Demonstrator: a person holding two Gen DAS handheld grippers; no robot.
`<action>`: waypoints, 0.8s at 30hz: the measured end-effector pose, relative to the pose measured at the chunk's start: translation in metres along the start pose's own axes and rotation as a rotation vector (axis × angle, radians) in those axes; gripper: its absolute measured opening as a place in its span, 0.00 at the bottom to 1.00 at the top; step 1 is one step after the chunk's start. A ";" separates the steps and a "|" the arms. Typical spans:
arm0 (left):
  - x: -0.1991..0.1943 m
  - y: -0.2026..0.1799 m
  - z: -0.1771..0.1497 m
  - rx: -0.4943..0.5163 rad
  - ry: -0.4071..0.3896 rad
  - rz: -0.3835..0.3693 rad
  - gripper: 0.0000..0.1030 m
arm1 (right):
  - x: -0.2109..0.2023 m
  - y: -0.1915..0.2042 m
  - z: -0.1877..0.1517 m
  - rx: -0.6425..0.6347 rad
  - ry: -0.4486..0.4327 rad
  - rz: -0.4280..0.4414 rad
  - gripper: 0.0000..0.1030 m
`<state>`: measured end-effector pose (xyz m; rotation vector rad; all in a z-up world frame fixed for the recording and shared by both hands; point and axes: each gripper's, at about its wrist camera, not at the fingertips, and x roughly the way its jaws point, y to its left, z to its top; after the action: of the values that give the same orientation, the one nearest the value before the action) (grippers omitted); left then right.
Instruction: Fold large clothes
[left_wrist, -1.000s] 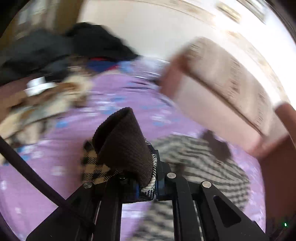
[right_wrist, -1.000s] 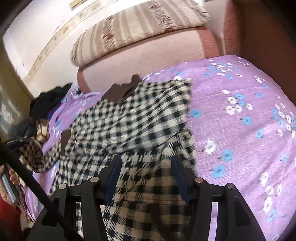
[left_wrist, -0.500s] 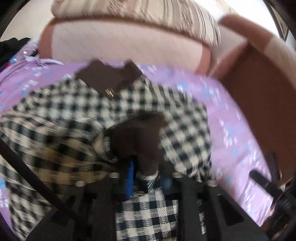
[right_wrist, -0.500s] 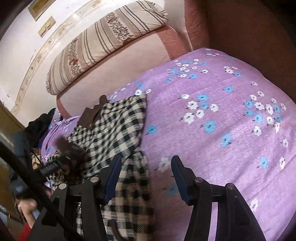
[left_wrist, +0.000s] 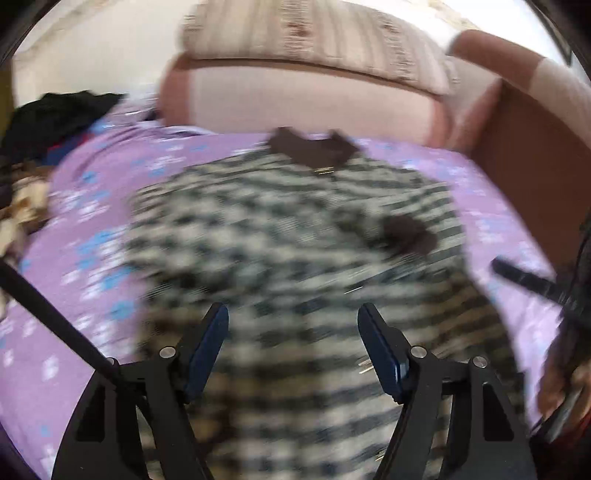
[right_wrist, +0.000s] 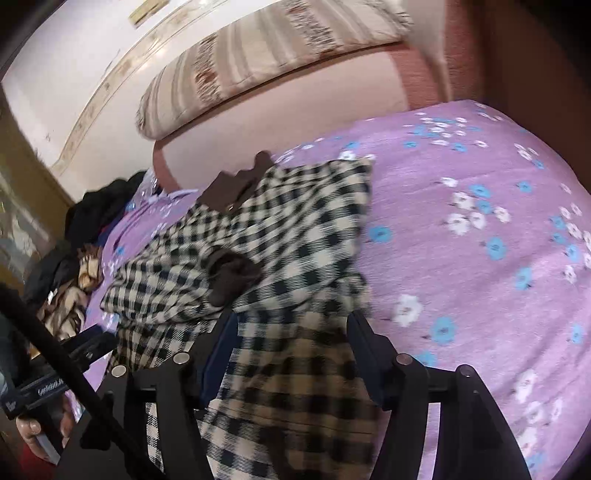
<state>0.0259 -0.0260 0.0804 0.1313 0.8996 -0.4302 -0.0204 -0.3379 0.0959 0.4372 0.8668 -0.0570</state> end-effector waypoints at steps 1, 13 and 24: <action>0.000 0.012 -0.004 -0.012 0.002 0.022 0.69 | 0.003 0.007 0.002 -0.015 0.003 0.002 0.65; 0.004 0.100 -0.018 -0.194 -0.024 0.042 0.69 | 0.099 0.081 0.042 -0.292 0.101 -0.178 0.75; 0.010 0.109 -0.011 -0.212 -0.020 0.037 0.69 | 0.102 0.055 0.093 -0.213 0.107 -0.272 0.08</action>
<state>0.0688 0.0734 0.0588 -0.0501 0.9157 -0.2990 0.1257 -0.3116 0.0913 0.1215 1.0221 -0.1914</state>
